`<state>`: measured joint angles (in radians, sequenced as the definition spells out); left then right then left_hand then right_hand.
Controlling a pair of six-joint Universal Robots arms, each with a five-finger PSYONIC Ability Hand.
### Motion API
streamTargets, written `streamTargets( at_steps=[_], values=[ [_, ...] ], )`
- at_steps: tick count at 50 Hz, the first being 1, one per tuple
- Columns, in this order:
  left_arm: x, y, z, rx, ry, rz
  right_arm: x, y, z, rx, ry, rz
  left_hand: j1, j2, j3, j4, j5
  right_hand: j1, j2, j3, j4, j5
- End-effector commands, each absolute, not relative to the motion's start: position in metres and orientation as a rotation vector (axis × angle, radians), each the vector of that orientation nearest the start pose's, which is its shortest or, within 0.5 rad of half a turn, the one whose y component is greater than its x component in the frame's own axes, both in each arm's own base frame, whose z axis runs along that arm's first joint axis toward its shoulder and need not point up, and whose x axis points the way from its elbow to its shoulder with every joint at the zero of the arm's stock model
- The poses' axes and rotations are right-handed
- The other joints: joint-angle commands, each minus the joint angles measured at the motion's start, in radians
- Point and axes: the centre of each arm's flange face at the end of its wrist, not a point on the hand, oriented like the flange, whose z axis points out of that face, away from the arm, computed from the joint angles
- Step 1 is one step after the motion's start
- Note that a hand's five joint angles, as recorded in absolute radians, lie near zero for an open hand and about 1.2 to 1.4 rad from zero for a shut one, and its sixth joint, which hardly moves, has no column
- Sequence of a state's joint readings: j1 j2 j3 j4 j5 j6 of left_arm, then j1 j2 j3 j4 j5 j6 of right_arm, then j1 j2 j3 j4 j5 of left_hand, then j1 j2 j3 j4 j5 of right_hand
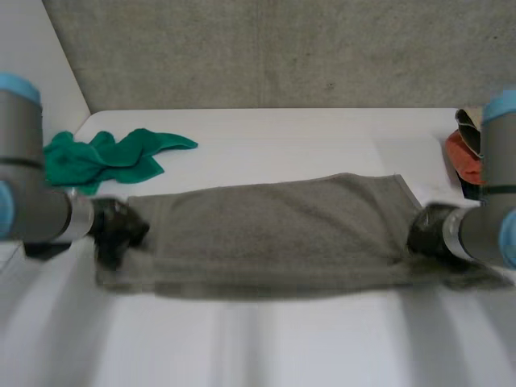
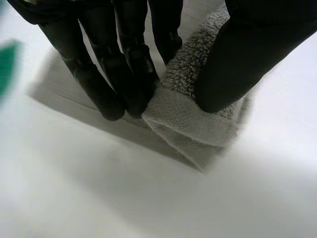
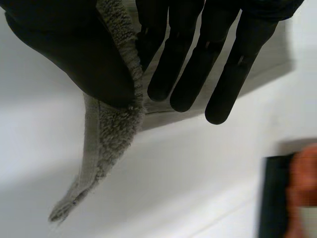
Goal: Fold the laundry.
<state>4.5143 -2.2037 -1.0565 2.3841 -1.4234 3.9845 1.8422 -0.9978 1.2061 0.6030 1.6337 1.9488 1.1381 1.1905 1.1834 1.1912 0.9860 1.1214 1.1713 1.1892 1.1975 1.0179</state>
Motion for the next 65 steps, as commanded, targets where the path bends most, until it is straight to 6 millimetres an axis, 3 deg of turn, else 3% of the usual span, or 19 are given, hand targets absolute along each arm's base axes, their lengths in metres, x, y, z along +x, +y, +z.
streamTargets(
  at_steps=[1,2,3,6,7,11,13,17,25,29,34,38,42,48,52,56,57,59,65],
  values=[
    [-0.238,-0.376,0.289,1.147,2.212,-1.703,0.234,-0.378,0.259,-1.833,2.546,-2.023,0.258,0.206,0.213,0.205,0.236,0.275,0.225,0.207,0.199,0.204],
    [-0.239,-0.380,0.306,1.084,2.169,-1.810,0.234,-0.386,0.274,-1.721,2.529,-2.169,0.258,0.206,0.213,0.205,0.236,0.275,0.225,0.207,0.199,0.204],
    [-0.239,-0.389,0.339,0.940,2.062,-2.033,0.234,-0.399,0.310,-1.461,2.444,-2.476,0.258,0.206,0.213,0.205,0.236,0.275,0.225,0.207,0.199,0.204],
    [-0.234,-0.400,0.374,0.739,1.917,-2.297,0.233,-0.410,0.347,-1.108,2.260,-2.774,0.258,0.206,0.213,0.205,0.236,0.275,0.225,0.207,0.199,0.204],
    [-0.231,-0.404,0.391,0.622,1.841,-2.426,0.230,-0.414,0.362,-0.903,2.134,-2.888,0.258,0.206,0.213,0.205,0.236,0.275,0.225,0.207,0.199,0.204],
    [-0.225,-0.412,0.409,0.420,1.720,-2.617,0.224,-0.408,0.395,-0.608,1.839,-3.008,0.258,0.206,0.213,0.205,0.236,0.275,0.225,0.207,0.199,0.204],
    [-0.225,-0.413,0.407,0.412,1.707,-2.628,0.225,-0.407,0.398,-0.578,1.757,-3.012,0.258,0.206,0.213,0.205,0.236,0.275,0.225,0.207,0.199,0.204],
    [-0.231,-0.414,0.386,0.491,1.776,-2.584,0.236,-0.404,0.379,-0.712,1.757,-2.932,0.258,0.206,0.213,0.205,0.236,0.275,0.225,0.207,0.199,0.204],
    [-0.232,-0.421,0.325,0.608,1.991,-2.389,0.243,-0.409,0.325,-0.898,1.994,-2.697,0.258,0.206,0.213,0.205,0.236,0.275,0.225,0.207,0.199,0.204],
    [-0.228,-0.425,0.285,0.652,2.112,-2.235,0.244,-0.410,0.282,-1.007,2.158,-2.489,0.258,0.206,0.213,0.205,0.236,0.275,0.225,0.207,0.199,0.204],
    [-0.226,-0.421,0.220,0.735,2.306,-1.977,0.242,-0.406,0.210,-1.134,2.370,-2.146,0.258,0.206,0.213,0.205,0.236,0.275,0.225,0.207,0.199,0.204],
    [-0.225,-0.413,0.184,0.800,2.400,-1.801,0.240,-0.398,0.166,-1.193,2.496,-1.916,0.258,0.206,0.213,0.205,0.236,0.275,0.225,0.207,0.199,0.204],
    [-0.223,-0.406,0.169,0.850,2.438,-1.707,0.238,-0.387,0.144,-1.226,2.572,-1.753,0.258,0.206,0.213,0.205,0.236,0.275,0.225,0.207,0.199,0.204],
    [-0.216,-0.387,0.171,0.906,2.468,-1.584,0.229,-0.373,0.160,-1.235,2.635,-1.668,0.258,0.206,0.213,0.205,0.236,0.275,0.225,0.207,0.199,0.204],
    [-0.201,-0.361,0.177,0.952,2.506,-1.391,0.217,-0.348,0.176,-1.353,2.711,-1.501,0.258,0.206,0.213,0.205,0.236,0.275,0.225,0.207,0.199,0.204],
    [-0.186,-0.318,0.175,1.048,2.598,-1.062,0.197,-0.314,0.179,-1.649,2.769,-1.154,0.258,0.206,0.213,0.205,0.236,0.275,0.225,0.207,0.199,0.204],
    [-0.182,-0.302,0.173,1.111,2.621,-0.964,0.189,-0.298,0.180,-1.772,2.770,-0.986,0.258,0.206,0.213,0.205,0.236,0.275,0.225,0.207,0.199,0.204],
    [-0.179,-0.291,0.171,1.169,2.632,-0.905,0.182,-0.286,0.183,-1.863,2.759,-0.887,0.258,0.206,0.213,0.205,0.236,0.275,0.225,0.207,0.199,0.204],
    [-0.176,-0.269,0.164,1.289,2.625,-0.825,0.169,-0.286,0.192,-1.947,2.791,-0.976,0.258,0.206,0.213,0.205,0.236,0.275,0.225,0.207,0.199,0.204]
  ],
)
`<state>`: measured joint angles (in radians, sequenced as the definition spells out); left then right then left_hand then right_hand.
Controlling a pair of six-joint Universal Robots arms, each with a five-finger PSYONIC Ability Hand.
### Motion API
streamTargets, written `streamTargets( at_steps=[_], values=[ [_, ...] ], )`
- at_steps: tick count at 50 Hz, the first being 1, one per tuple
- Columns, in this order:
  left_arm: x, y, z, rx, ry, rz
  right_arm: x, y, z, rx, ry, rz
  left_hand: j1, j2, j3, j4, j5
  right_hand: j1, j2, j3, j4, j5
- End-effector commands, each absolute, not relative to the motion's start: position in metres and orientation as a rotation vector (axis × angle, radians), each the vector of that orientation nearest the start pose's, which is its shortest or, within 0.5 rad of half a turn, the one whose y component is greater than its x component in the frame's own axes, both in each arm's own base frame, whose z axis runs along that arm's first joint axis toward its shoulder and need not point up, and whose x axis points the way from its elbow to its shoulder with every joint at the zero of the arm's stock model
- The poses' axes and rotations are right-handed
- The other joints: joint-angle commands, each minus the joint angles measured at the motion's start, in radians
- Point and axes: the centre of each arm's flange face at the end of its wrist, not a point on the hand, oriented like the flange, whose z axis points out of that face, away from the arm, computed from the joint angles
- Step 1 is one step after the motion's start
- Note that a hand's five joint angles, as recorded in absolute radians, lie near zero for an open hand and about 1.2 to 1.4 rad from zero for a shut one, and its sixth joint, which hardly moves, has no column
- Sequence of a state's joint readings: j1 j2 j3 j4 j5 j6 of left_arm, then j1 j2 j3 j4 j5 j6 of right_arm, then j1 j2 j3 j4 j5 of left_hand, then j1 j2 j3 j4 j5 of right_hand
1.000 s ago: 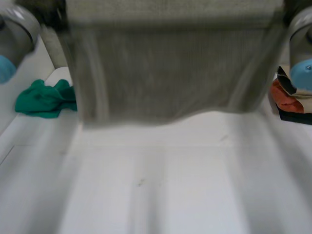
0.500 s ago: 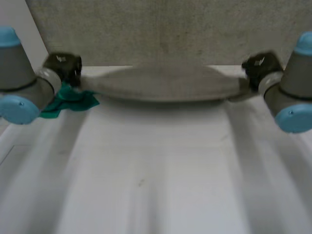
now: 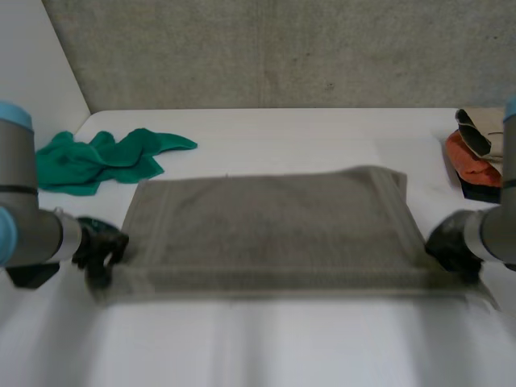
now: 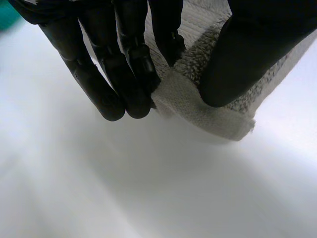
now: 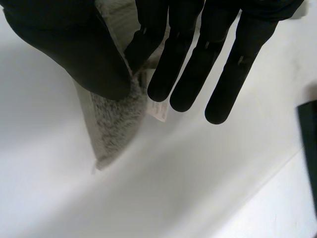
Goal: Fold the laundry.
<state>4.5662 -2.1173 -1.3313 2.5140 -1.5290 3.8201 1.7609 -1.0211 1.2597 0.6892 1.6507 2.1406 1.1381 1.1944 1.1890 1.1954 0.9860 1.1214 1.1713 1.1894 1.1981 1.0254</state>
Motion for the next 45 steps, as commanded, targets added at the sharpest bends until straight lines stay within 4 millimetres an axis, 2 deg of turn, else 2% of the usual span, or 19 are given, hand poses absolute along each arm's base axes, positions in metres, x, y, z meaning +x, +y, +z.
streamTargets(
  at_steps=[1,5,9,13,20,29,30,31,32,33,34,35,37,38,41,42,45],
  values=[
    [-0.177,-0.268,0.165,1.295,2.623,-0.825,0.170,-0.287,0.192,-1.947,2.791,-0.992,0.258,0.202,0.207,0.201,0.236,0.275,0.225,0.207,0.198,0.196],
    [-0.181,-0.274,0.170,1.273,2.602,-0.875,0.178,-0.292,0.189,-1.965,2.762,-1.069,0.258,0.202,0.207,0.201,0.236,0.275,0.225,0.207,0.198,0.196],
    [-0.187,-0.296,0.183,1.204,2.555,-1.009,0.191,-0.306,0.184,-1.973,2.723,-1.193,0.258,0.202,0.207,0.201,0.236,0.275,0.225,0.207,0.198,0.196],
    [-0.191,-0.329,0.189,1.074,2.518,-1.144,0.209,-0.343,0.181,-1.886,2.664,-1.526,0.258,0.202,0.207,0.201,0.236,0.275,0.225,0.207,0.198,0.196],
    [-0.198,-0.365,0.183,0.925,2.501,-1.218,0.233,-0.387,0.165,-1.809,2.457,-1.907,0.258,0.202,0.207,0.201,0.236,0.275,0.225,0.207,0.198,0.196],
    [-0.219,-0.402,0.172,0.839,2.471,-1.375,0.249,-0.426,0.142,-1.767,2.357,-2.075,0.258,0.202,0.207,0.201,0.236,0.275,0.225,0.207,0.198,0.196],
    [-0.221,-0.405,0.171,0.836,2.467,-1.386,0.251,-0.429,0.140,-1.764,2.355,-2.080,0.258,0.202,0.207,0.201,0.236,0.231,0.181,0.163,0.154,0.152],
    [-0.222,-0.407,0.170,0.831,2.466,-1.396,0.251,-0.431,0.137,-1.757,2.356,-2.087,0.227,0.170,0.176,0.169,0.204,0.050,0.000,-0.018,-0.026,-0.028],
    [-0.224,-0.408,0.169,0.833,2.470,-1.402,0.252,-0.433,0.135,-1.754,2.359,-2.085,-0.009,-0.066,-0.060,-0.067,-0.032,-0.225,-0.275,-0.293,-0.301,-0.303],
    [-0.229,-0.408,0.173,0.832,2.468,-1.436,0.254,-0.435,0.130,-1.745,2.362,-2.082,-0.677,-0.733,-0.728,-0.734,-0.700,-0.947,-0.997,-1.015,-1.024,-1.025],
    [-0.232,-0.408,0.176,0.835,2.470,-1.453,0.255,-0.436,0.128,-1.737,2.368,-2.077,-0.964,-1.020,-1.014,-1.021,-0.986,-0.947,-0.997,-1.015,-1.024,-1.025],
    [-0.235,-0.407,0.178,0.842,2.470,-1.469,0.254,-0.437,0.129,-1.721,2.376,-2.079,-0.964,-1.020,-1.014,-1.021,-0.986,-0.947,-0.997,-1.015,-1.024,-1.025],
    [-0.240,-0.405,0.191,0.842,2.454,-1.525,0.253,-0.437,0.140,-1.656,2.390,-2.097,-0.964,-1.020,-1.014,-1.021,-0.986,-0.947,-0.997,-1.015,-1.024,-1.025],
    [-0.240,-0.403,0.204,0.827,2.440,-1.557,0.251,-0.435,0.153,-1.587,2.400,-2.109,-0.964,-1.020,-1.014,-1.021,-0.986,-0.947,-0.997,-1.015,-1.024,-1.025],
    [-0.236,-0.397,0.221,0.810,2.428,-1.585,0.246,-0.429,0.179,-1.449,2.414,-2.116,-0.964,-1.020,-1.014,-1.021,-0.986,-0.947,-0.997,-1.015,-1.024,-1.025],
    [-0.234,-0.392,0.229,0.818,2.423,-1.595,0.242,-0.424,0.197,-1.354,2.423,-2.109,-0.964,-1.020,-1.014,-1.021,-0.986,-0.947,-0.997,-1.015,-1.024,-1.025],
    [-0.234,-0.384,0.237,0.847,2.414,-1.637,0.233,-0.411,0.225,-1.205,2.403,-2.049,-0.964,-1.020,-1.014,-1.021,-0.986,-0.947,-0.997,-1.015,-1.024,-1.025]
  ],
)
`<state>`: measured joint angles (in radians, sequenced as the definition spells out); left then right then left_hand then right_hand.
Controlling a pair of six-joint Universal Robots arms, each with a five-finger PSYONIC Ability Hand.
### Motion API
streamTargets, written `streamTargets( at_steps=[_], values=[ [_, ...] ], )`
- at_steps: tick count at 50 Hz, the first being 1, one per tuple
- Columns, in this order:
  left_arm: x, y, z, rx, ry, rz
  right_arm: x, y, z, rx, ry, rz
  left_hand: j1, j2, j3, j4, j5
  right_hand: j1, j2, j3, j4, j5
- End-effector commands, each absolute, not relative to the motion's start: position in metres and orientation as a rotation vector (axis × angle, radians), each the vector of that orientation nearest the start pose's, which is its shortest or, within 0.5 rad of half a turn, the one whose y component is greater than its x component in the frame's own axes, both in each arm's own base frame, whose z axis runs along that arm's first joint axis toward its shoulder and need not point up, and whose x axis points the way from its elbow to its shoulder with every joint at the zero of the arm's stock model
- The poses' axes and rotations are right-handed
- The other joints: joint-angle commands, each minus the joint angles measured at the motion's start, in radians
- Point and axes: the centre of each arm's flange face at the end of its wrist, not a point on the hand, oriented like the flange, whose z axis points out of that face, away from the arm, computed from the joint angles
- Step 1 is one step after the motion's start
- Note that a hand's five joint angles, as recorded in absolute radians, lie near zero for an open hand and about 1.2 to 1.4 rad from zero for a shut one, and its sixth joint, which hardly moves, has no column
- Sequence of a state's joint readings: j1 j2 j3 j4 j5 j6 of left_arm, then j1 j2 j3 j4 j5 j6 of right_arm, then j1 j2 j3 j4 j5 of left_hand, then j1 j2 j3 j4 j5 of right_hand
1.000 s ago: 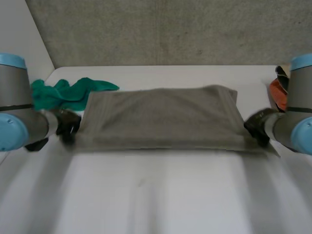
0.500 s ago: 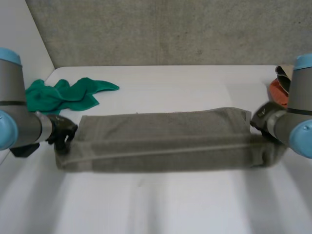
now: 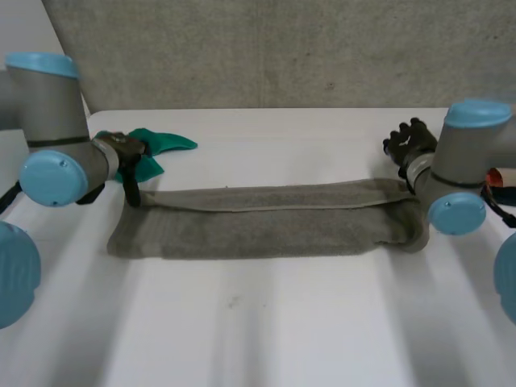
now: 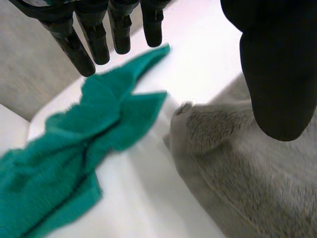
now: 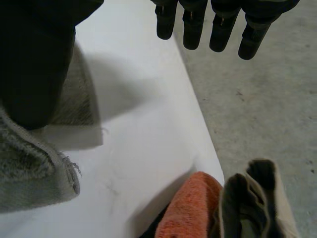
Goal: Fold the laundry.
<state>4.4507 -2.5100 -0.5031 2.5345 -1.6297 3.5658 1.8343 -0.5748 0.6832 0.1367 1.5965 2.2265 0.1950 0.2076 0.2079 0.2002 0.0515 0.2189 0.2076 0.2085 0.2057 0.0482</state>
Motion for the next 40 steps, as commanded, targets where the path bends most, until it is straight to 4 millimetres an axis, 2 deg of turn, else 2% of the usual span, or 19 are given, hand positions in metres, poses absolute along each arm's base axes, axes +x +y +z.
streamTargets(
  at_steps=[1,5,9,12,13,16,21,23,25,27,30,31,34,38,40],
  values=[
    [-0.235,-0.382,0.237,0.860,2.414,-1.644,0.232,-0.408,0.229,-1.186,2.389,-2.024,-0.020,-0.033,-0.033,-0.026,-0.052,-0.044,-0.033,-0.034,-0.031,-0.048],
    [-0.239,-0.374,0.224,0.963,2.412,-1.636,0.229,-0.398,0.230,-1.165,2.332,-1.879,-0.020,-0.033,-0.033,-0.026,-0.052,-0.044,-0.033,-0.034,-0.031,-0.048],
    [-0.246,-0.372,0.194,1.129,2.364,-1.550,0.222,-0.405,0.206,-1.168,2.390,-1.777,-0.020,-0.033,-0.033,-0.026,-0.052,-0.044,-0.033,-0.034,-0.031,-0.048],
    [-0.247,-0.376,0.177,1.183,2.330,-1.496,0.221,-0.411,0.191,-1.172,2.427,-1.749,-0.020,-0.033,-0.033,-0.026,-0.052,-0.044,-0.033,-0.034,-0.031,-0.048],
    [-0.247,-0.381,0.167,1.198,2.305,-1.470,0.222,-0.414,0.182,-1.179,2.434,-1.730,-0.020,-0.033,-0.033,-0.026,-0.052,-0.044,-0.033,-0.034,-0.031,-0.048],
    [-0.248,-0.392,0.155,1.181,2.261,-1.475,0.225,-0.419,0.170,-1.178,2.439,-1.725,-0.020,-0.033,-0.033,-0.026,-0.052,-0.044,-0.033,-0.034,-0.031,-0.048],
    [-0.259,-0.425,0.141,1.139,2.117,-1.598,0.238,-0.446,0.148,-1.155,2.355,-1.914,-0.020,-0.033,-0.033,-0.026,-0.052,-0.044,-0.033,-0.034,-0.031,-0.048],
    [-0.261,-0.435,0.141,1.120,2.065,-1.642,0.242,-0.454,0.141,-1.136,2.328,-1.979,-0.020,-0.033,-0.033,-0.026,-0.052,-0.044,-0.033,-0.034,-0.031,-0.048],
    [-0.261,-0.451,0.146,1.068,1.989,-1.718,0.245,-0.470,0.136,-1.071,2.271,-2.135,-0.020,-0.033,-0.033,-0.026,-0.052,-0.044,-0.033,-0.034,-0.031,-0.048],
    [-0.254,-0.470,0.153,0.973,1.922,-1.787,0.246,-0.485,0.131,-0.973,2.208,-2.283,-0.020,-0.033,-0.033,-0.026,-0.052,-0.044,-0.033,-0.034,-0.031,-0.048],
    [-0.250,-0.478,0.160,0.903,1.899,-1.830,0.249,-0.493,0.132,-0.901,2.147,-2.399,-0.020,-0.033,-0.033,-0.026,-0.052,-0.044,-0.033,-0.034,-0.031,-0.048],
    [-0.252,-0.477,0.169,0.878,1.901,-1.849,0.249,-0.493,0.133,-0.885,2.161,-2.404,-0.020,-0.033,-0.033,-0.026,-0.052,-0.044,-0.033,-0.034,-0.031,-0.048],
    [-0.252,-0.470,0.174,0.874,1.959,-1.823,0.246,-0.488,0.139,-0.881,2.208,-2.362,-0.020,-0.033,-0.033,-0.026,-0.052,-0.044,-0.033,-0.034,-0.031,-0.048],
    [-0.249,-0.454,0.181,0.883,2.081,-1.767,0.233,-0.474,0.160,-0.850,2.308,-2.210,-0.020,-0.033,-0.033,-0.026,-0.052,-0.044,-0.033,-0.034,-0.031,-0.048],
    [-0.249,-0.444,0.188,0.901,2.125,-1.763,0.228,-0.459,0.175,-0.861,2.368,-2.079,-0.020,-0.033,-0.033,-0.026,-0.052,-0.044,-0.033,-0.034,-0.031,-0.048]
  ],
)
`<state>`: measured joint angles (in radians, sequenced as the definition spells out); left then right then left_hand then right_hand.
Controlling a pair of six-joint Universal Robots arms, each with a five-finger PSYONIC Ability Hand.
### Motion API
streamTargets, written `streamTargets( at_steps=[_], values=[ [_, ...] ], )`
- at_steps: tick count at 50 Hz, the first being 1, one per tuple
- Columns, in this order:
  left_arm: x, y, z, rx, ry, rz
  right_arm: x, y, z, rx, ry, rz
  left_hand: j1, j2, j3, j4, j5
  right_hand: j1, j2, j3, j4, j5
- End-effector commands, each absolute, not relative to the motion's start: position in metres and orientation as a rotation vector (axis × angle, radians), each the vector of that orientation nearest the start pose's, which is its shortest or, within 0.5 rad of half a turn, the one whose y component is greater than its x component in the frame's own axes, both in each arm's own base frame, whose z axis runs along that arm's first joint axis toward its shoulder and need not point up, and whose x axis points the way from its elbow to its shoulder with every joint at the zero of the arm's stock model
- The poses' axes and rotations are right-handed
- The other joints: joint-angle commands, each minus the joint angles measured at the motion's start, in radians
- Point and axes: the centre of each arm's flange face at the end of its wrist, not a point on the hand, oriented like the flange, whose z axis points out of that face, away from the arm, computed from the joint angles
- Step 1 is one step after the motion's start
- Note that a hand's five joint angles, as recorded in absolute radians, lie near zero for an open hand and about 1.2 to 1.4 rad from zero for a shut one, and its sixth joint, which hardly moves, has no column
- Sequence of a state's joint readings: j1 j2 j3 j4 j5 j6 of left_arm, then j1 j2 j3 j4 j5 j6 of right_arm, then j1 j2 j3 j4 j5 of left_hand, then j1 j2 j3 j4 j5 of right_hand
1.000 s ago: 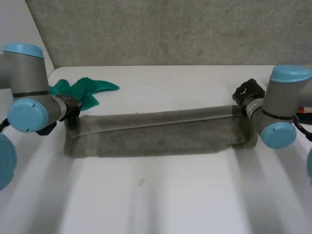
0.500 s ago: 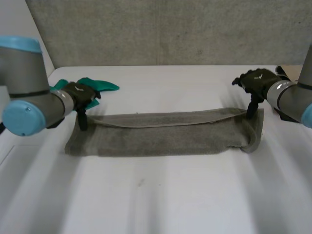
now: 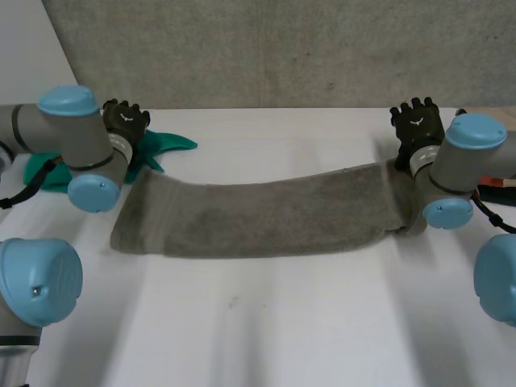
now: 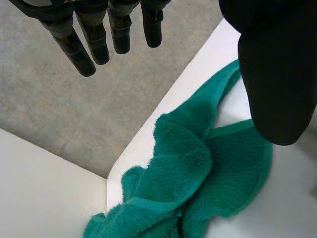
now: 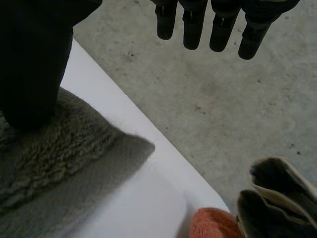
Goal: Fold the laundry.
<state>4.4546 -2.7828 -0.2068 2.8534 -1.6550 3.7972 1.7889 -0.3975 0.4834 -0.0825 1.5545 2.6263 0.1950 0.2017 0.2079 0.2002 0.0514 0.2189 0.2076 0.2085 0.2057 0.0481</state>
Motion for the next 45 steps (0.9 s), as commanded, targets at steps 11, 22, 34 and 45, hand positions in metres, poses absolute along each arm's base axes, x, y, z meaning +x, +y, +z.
streamTargets(
  at_steps=[11,22,34,45],
  values=[
    [-0.256,-0.396,0.210,1.024,2.133,-1.874,0.190,-0.388,0.205,-0.818,2.642,-1.630,-0.020,-0.027,-0.033,-0.026,-0.051,-0.044,-0.033,-0.034,-0.031,-0.048],
    [-0.258,-0.379,0.210,1.019,2.200,-1.865,0.188,-0.369,0.178,-0.765,2.710,-1.460,-0.020,-0.027,-0.033,-0.026,-0.051,0.026,0.037,0.036,0.039,0.022],
    [-0.262,-0.374,0.197,1.032,2.250,-1.838,0.188,-0.376,0.139,-0.639,2.776,-1.490,-0.020,-0.027,-0.033,-0.026,-0.051,0.321,0.333,0.332,0.335,0.318],
    [-0.262,-0.366,0.201,1.046,2.257,-1.833,0.139,-0.386,0.161,-0.803,2.969,-1.756,-0.020,-0.027,-0.033,-0.026,-0.051,1.177,1.189,1.188,1.191,1.174]
  ],
)
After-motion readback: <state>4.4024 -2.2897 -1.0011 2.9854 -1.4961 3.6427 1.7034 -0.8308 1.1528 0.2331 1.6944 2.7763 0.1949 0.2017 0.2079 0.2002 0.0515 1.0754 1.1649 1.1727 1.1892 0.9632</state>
